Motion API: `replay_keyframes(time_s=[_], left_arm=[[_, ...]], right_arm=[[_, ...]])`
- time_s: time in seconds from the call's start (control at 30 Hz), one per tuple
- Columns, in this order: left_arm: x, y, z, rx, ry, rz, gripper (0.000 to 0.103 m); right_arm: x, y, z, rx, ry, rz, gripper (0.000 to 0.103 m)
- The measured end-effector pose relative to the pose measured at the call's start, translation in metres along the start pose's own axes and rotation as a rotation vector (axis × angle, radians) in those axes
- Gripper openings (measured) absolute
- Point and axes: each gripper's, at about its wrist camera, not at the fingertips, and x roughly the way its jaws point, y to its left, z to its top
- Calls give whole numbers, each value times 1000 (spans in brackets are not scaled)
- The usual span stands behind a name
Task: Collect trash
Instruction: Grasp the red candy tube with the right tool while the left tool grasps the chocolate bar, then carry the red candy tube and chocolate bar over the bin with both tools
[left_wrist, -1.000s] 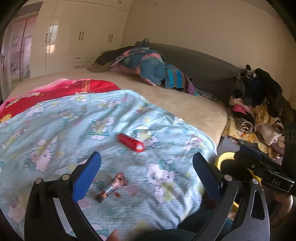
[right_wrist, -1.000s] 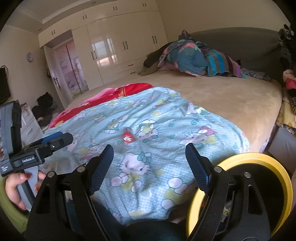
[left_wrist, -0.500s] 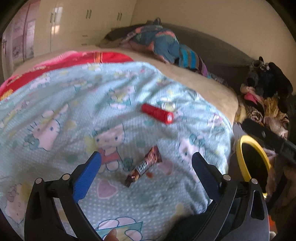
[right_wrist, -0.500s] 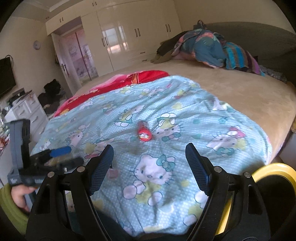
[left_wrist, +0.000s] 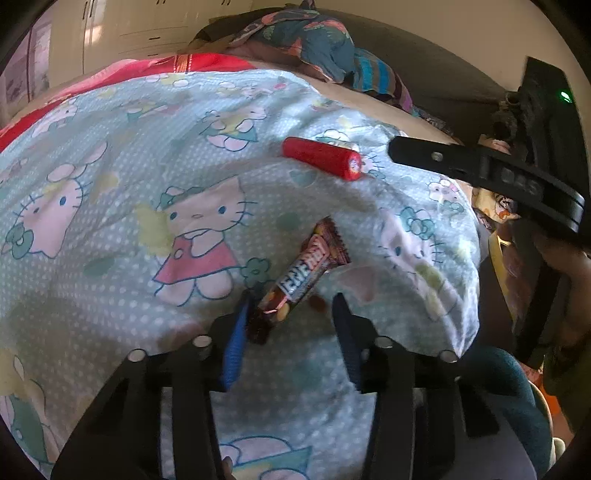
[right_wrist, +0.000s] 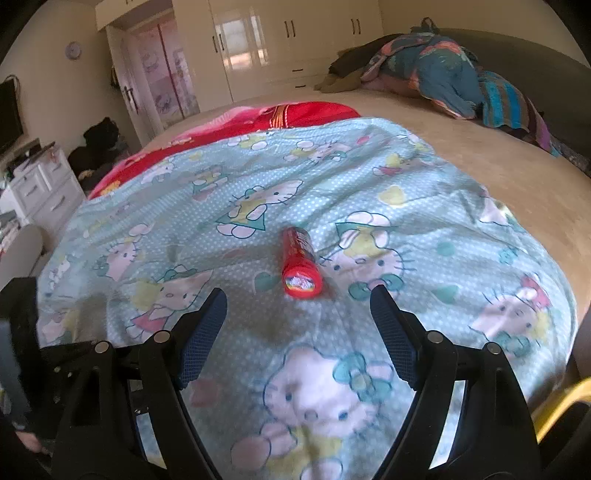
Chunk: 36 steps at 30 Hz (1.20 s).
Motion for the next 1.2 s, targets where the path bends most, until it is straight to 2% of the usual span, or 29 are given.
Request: replay_keyframes(time_s=[0.23, 0.43, 0.53, 0.57, 0.6, 0.8, 1.0, 1.2], left_arm=[[-2, 12, -1, -58, -18, -32, 24], [-4, 15, -1, -79, -23, -63, 18], [-5, 15, 0, -82, -23, -75, 18], [-5, 14, 0, -82, -24, -77, 18], [-5, 14, 0, -84, -24, -78, 18], [-15, 7, 4, -86, -46, -93, 17], [-30, -7, 12, -64, -82, -112, 17], [-46, -31, 20, -21, -119, -142, 17]], right_arm=[[44, 4, 8, -40, 58, -33, 72], [71, 6, 12, -43, 102, -42, 61], [79, 4, 12, -24, 115, -44, 45], [80, 4, 12, -21, 119, -41, 32], [80, 4, 11, -22, 116, -45, 26], [52, -4, -1, 21, 47, 1, 26], [0, -14, -16, 62, -31, 49, 26], [-47, -37, -30, 120, -89, 44, 26]])
